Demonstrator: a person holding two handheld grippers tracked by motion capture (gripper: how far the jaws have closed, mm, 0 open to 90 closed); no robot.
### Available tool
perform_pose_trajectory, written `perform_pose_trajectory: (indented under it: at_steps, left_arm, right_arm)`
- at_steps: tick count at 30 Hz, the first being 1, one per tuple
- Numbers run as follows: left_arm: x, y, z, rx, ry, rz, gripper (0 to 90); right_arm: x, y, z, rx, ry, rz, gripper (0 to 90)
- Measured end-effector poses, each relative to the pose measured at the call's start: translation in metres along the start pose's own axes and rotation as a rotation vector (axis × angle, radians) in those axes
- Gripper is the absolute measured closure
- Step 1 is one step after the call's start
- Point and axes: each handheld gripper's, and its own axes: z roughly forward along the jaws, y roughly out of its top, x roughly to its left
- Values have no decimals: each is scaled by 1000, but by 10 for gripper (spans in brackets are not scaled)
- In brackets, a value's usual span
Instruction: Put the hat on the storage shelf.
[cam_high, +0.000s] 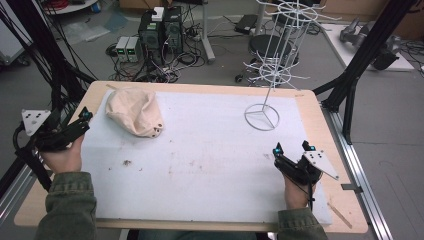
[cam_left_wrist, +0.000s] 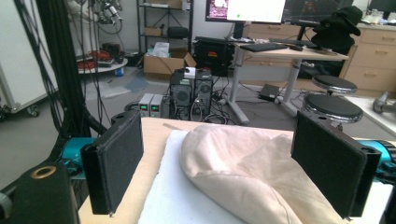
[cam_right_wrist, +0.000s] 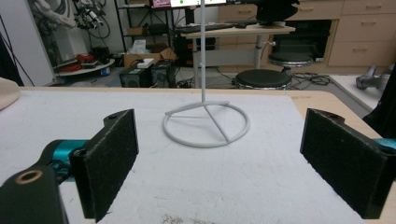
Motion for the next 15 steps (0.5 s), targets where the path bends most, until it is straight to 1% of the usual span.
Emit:
perform_pose_trajectory:
  at_steps: [1, 2, 5, 8, 13, 15]
  left_arm:
    - [-1, 2, 3, 8, -3, 10, 173]
    - [-1, 2, 3, 8, -3, 10, 174]
    - [-4, 7, 12, 27, -15, 13, 174]
    - [-9, 12, 22, 32, -8, 8, 173]
    - [-14, 14, 28, 35, 1, 8, 174]
    - [-17, 15, 32, 41, 5, 10, 174]
  right_arm:
    - [0, 0, 0, 0, 0, 1, 105]
    - [0, 0, 0, -1, 0, -1, 106]
    - [0, 0, 0, -2, -1, -2, 105]
    - [0, 0, 0, -3, -2, 0, 106]
    - [0, 0, 0, -1, -1, -1, 105]
    - [2, 0, 1, -3, 1, -10, 106]
